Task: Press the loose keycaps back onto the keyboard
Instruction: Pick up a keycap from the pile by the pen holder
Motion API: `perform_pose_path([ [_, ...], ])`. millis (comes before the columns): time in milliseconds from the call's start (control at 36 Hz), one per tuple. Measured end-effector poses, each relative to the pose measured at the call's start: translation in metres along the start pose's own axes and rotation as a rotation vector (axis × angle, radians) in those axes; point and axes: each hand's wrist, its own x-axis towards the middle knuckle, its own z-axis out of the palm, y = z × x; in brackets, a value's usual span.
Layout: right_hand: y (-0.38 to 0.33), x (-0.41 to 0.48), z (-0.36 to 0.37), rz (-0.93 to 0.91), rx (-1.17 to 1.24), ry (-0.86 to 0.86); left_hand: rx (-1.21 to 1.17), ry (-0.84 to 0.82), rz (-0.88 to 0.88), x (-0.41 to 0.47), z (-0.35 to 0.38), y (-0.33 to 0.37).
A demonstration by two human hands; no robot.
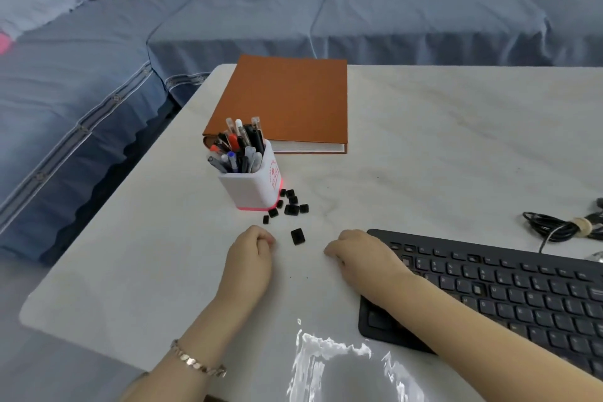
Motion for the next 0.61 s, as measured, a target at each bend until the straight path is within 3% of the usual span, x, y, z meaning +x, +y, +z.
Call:
perform_pose_path([
  [111, -0.003, -0.019, 0.0, -0.027, 0.403, 0.155, 0.084, -0.022, 0.029, 0.008, 0.014, 0.006],
  [194, -0.002, -0.035, -0.006, 0.105, 0.778, 0.3, 0.241, -0.087, 0.05, 0.011, 0.024, 0.012],
  [361, 0.01, -0.06, -0.017, 0.349, 1.575, 0.308, 0.18, -0.1, 0.047, 0.013, 0.032, 0.015],
  [500, 0.018, -0.079, -0.025, 0.395, 1.916, 0.276, 0.206, -0.106, 0.064, 0.007, 0.033, 0.012],
  [611, 0.023, -0.095, -0.031, 0.362, 2.001, 0.283, 0.06, -0.072, 0.027, -0.002, 0.037, 0.015],
])
